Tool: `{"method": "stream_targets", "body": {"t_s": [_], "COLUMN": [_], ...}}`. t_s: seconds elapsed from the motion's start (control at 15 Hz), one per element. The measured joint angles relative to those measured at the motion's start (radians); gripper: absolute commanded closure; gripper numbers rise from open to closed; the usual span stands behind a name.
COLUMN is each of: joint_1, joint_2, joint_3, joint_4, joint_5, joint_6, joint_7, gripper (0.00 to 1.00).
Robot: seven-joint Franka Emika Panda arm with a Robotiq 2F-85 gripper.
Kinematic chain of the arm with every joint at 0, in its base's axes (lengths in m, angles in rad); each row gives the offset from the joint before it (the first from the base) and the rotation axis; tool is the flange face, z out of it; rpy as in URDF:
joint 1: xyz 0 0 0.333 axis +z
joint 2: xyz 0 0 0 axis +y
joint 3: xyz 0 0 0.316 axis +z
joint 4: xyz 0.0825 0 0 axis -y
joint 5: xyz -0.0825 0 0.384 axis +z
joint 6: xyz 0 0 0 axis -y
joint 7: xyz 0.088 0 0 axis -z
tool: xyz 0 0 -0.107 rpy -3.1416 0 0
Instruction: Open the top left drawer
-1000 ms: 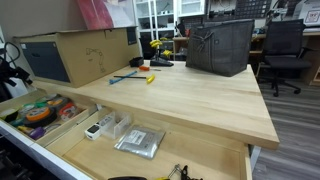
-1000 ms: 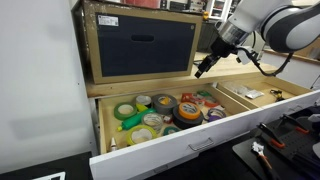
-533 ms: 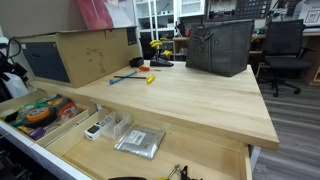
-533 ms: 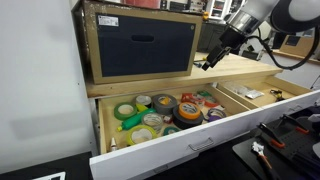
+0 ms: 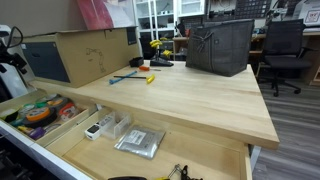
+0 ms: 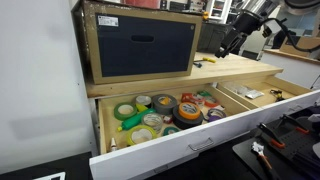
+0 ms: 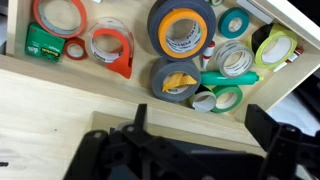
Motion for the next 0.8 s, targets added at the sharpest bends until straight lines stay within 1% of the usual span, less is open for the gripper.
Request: {"method": "stream_targets", "body": {"t_s": [0.2, 0.33, 0.53, 0.8], "joint_1": [-0.031, -0.043, -0.050, -0.050], "joint_2": [-0.036, -0.054, -0.077, -0.101], "joint_3": [0.022, 0.043, 0.075, 0.094], "joint_4": [0.007, 0.014, 0.030, 0.062], "joint_5": [0.006, 0.006, 0.006, 0.025], "joint_6": [-0.049, -0.056, -0.066, -0.135], "joint_7": [-0.003, -0.003, -0.001, 0.000], "gripper": [0.00, 0.00, 0.00, 0.00]}}
